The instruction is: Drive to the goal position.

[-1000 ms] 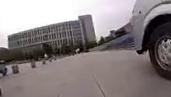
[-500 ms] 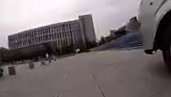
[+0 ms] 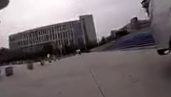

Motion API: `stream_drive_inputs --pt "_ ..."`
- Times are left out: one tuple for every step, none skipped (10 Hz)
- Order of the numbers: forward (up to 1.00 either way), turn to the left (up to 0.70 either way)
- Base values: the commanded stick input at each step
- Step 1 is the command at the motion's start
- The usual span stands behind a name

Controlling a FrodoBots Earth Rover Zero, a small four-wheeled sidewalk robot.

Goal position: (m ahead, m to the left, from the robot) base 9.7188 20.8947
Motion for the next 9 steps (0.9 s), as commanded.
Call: stream_drive_inputs --pt "0.70 0.00" --pt "0.70 0.00" --pt "0.70 0.00" --pt "0.70 0.00" --pt "0.70 0.00" --pt "0.70 0.00" --pt "0.70 0.00" --pt "0.70 0.00" --pt "0.70 0.00"
